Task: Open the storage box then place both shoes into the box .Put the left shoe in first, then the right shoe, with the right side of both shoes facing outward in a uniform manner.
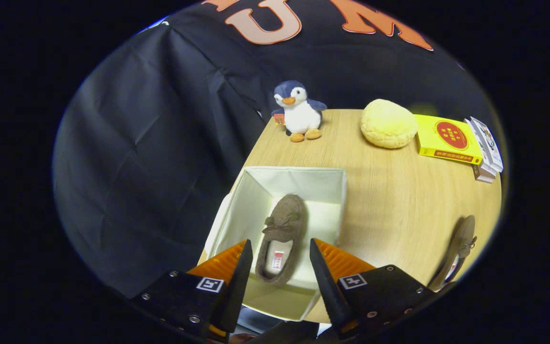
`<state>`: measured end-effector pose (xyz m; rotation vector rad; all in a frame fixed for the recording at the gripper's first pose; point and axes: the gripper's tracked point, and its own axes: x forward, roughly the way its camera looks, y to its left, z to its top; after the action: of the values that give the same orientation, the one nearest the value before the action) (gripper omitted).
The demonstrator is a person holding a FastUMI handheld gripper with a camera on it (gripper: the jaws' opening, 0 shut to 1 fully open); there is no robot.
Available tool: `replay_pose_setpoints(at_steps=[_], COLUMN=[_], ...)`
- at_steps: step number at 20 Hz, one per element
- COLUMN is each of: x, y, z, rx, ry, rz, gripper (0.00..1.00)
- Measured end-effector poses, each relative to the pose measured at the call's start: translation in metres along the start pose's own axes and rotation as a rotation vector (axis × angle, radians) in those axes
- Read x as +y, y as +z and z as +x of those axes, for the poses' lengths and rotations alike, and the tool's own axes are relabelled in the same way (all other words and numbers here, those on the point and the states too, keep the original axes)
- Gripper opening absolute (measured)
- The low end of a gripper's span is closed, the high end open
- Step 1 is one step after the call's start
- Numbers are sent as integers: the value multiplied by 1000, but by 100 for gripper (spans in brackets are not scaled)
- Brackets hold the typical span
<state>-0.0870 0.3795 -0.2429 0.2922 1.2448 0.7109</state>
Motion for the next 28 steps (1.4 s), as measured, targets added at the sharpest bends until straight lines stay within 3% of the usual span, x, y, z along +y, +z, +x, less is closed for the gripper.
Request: replay_pose_setpoints(at_steps=[3, 8, 18, 25, 28], x=[-37, -107, -245, -345, -374], y=[0, -7, -52, -113, -132], z=[-22, -60, -108, -113, -105], rx=[-27, -67, -120, -69, -36], ry=[-30, -107, -244, -372, -400], rz=[-3, -9, 67, 134, 132], gripper=[79, 97, 98, 97, 92])
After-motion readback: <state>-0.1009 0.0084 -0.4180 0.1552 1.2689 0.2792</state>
